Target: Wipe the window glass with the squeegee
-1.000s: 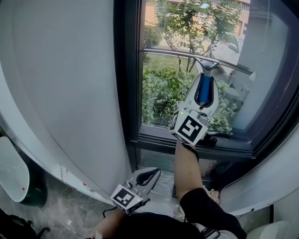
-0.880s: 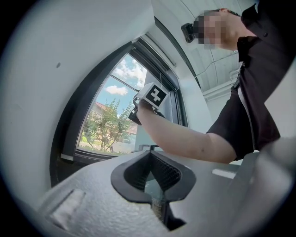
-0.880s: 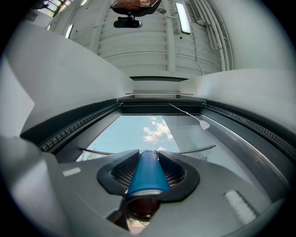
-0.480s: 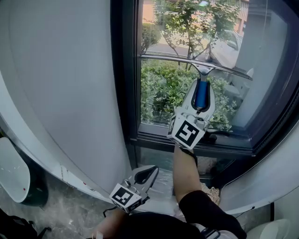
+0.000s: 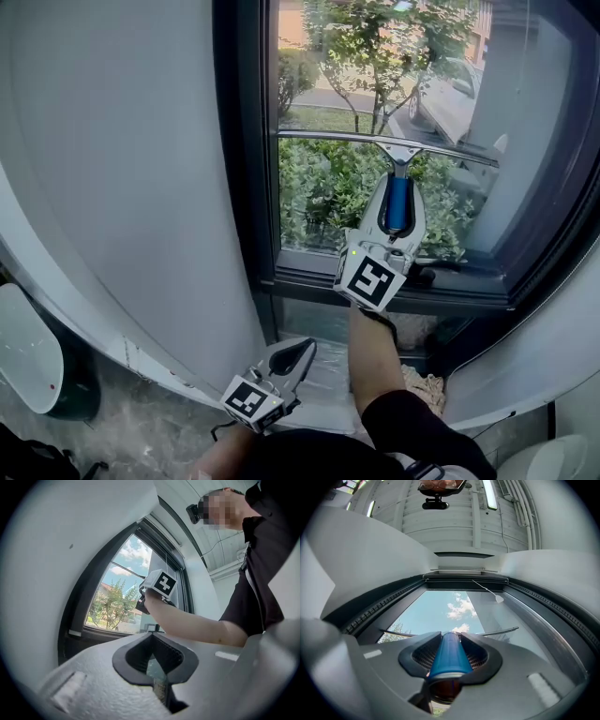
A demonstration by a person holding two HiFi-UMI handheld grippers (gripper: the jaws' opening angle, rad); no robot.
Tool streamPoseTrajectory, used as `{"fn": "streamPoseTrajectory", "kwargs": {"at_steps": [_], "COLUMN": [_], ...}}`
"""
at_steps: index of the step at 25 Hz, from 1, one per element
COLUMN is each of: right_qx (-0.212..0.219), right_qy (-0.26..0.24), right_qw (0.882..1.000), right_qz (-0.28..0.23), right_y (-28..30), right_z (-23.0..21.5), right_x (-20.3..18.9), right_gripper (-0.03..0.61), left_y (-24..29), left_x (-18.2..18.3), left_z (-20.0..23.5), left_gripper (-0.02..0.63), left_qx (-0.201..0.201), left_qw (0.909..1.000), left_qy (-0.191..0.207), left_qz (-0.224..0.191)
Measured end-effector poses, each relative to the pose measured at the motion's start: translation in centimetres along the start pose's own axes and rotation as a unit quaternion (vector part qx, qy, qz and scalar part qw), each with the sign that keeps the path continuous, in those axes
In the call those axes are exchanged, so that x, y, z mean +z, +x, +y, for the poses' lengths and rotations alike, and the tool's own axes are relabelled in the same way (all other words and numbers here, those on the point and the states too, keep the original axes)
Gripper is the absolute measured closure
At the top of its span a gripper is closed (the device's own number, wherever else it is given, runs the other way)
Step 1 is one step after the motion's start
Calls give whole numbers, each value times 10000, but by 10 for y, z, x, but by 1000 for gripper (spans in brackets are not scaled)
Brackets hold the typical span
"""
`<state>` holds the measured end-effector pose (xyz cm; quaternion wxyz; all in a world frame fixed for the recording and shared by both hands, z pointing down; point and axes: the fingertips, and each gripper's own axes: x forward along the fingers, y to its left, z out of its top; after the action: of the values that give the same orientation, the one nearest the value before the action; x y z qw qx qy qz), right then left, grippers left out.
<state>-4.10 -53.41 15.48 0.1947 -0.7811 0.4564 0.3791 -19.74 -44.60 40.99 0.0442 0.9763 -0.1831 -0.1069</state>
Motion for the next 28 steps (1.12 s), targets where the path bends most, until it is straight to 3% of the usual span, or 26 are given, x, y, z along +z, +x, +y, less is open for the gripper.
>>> {"fn": "streamPoseTrajectory", "kwargs": {"at_steps": [28], "right_qx": [-105], "right_qy": [125], "right_qw": [9990], "right_qz": [411], "right_y": [-31], "right_z": [5], "right_x": [-18], "right_gripper": [445], "left_y": [-11], "left_x": [-6], "left_z": [3], "left_gripper": [612], "left_qx": [28], "left_qw": [9999], "left_qy": [120], "left_qz": [120]}}
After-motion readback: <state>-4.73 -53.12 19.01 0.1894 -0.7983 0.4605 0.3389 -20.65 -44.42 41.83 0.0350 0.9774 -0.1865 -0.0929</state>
